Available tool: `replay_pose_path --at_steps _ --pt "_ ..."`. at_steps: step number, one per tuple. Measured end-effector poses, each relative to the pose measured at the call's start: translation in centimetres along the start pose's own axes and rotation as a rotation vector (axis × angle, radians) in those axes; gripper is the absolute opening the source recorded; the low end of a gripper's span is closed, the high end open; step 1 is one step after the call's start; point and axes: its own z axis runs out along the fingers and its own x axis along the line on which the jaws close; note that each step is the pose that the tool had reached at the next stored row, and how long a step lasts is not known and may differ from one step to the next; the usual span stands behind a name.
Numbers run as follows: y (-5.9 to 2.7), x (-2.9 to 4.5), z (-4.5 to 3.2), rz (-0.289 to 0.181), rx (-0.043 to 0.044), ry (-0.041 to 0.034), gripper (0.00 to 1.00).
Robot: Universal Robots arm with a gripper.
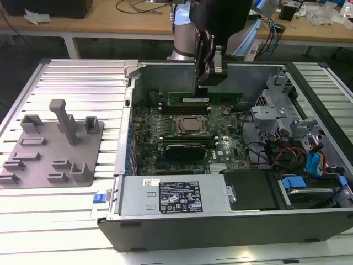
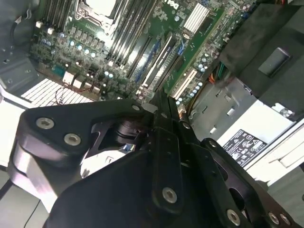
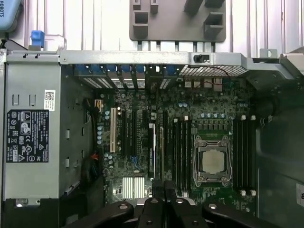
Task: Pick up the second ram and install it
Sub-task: 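Pick up the second ram and move it above second insertion slot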
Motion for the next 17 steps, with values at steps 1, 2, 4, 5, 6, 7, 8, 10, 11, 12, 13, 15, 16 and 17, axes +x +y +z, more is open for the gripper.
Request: replay_pose_path --at_steps 1,2,4,5,6,7,8,10,11,12,13,15,16,17 --pt "-0.01 0.01 0.22 0.000 0.0000 0.0001 0.09" --pt "-0.01 0.01 0.38 0.000 0.0000 -0.0001 0.09" --pt "-0.05 0.03 1.16 0.000 0.0000 0.0001 0.09" --pt "-0.06 0.04 1.34 0.000 0.0000 0.0001 0.09" --pt "-0.07 0.04 1.52 0.000 0.0002 0.0000 0.09" --pt "-0.10 0.05 1.82 0.000 0.0001 0.0001 0.09" --pt "-0.12 0.05 1.99 0.000 0.0000 0.0000 0.09" --pt "-0.23 0.04 2.95 0.000 0.0000 0.0001 0.09" --pt "-0.29 -0.06 3.41 0.000 -0.0001 0.0001 0.09" --pt "-0.30 -0.19 3.81 0.000 0.0000 0.0001 0.09" --pt "-0.31 -0.30 3.99 0.000 0.0000 0.0000 0.09" --pt "-0.32 -0.56 4.30 0.000 0.0000 0.0000 0.09" --pt "-0.32 -0.65 4.37 0.000 -0.0001 0.0000 0.09" --pt "-0.33 -0.80 4.48 0.000 0.0000 0.0001 0.09"
